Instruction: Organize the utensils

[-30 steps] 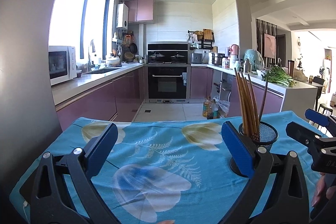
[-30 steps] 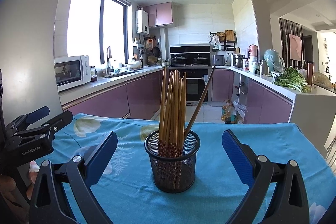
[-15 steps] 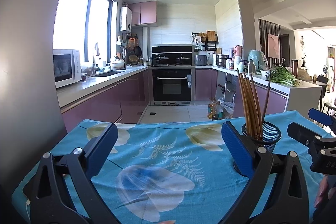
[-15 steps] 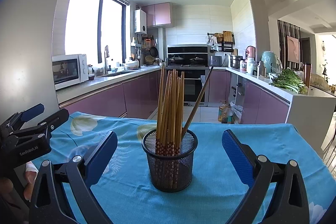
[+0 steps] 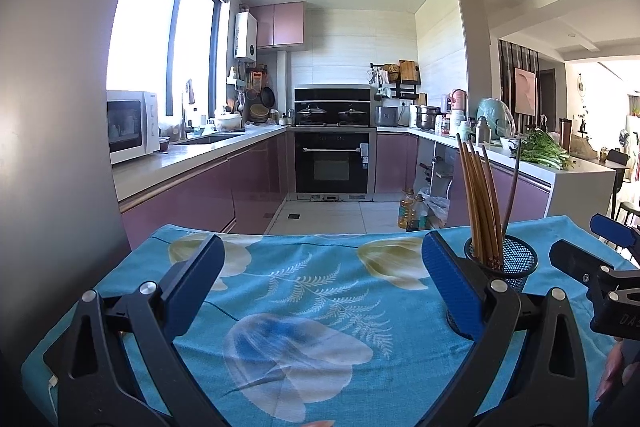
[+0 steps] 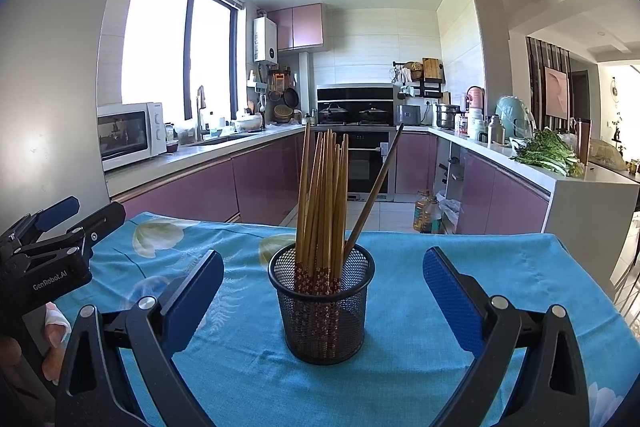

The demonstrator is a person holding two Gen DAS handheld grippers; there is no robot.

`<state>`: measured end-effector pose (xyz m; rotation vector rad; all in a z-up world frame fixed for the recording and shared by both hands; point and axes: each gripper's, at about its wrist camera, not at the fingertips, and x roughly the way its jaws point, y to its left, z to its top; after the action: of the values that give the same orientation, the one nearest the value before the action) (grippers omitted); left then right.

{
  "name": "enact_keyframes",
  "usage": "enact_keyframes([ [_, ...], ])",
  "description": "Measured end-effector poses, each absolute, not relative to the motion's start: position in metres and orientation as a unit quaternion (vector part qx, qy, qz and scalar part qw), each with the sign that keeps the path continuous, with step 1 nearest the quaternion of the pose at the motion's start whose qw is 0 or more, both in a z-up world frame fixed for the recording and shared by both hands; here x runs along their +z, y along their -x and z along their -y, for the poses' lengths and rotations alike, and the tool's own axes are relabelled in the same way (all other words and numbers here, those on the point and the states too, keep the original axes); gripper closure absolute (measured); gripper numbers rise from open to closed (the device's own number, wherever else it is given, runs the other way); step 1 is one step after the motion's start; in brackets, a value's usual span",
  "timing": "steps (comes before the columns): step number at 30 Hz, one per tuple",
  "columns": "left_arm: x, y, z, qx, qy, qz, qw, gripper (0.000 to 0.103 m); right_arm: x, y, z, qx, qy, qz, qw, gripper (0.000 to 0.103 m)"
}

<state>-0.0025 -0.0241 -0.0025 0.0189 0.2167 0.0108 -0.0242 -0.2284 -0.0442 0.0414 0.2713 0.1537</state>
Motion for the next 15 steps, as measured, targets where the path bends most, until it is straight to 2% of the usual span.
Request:
enact_keyframes([
  [15, -0.0028, 0.0053, 0.0251, 0.011, -0.008, -0.107, 0.994, 0.006, -0.0465, 0.0224, 0.2287, 0.076, -0.024, -0.137, 0.987, 0.006],
])
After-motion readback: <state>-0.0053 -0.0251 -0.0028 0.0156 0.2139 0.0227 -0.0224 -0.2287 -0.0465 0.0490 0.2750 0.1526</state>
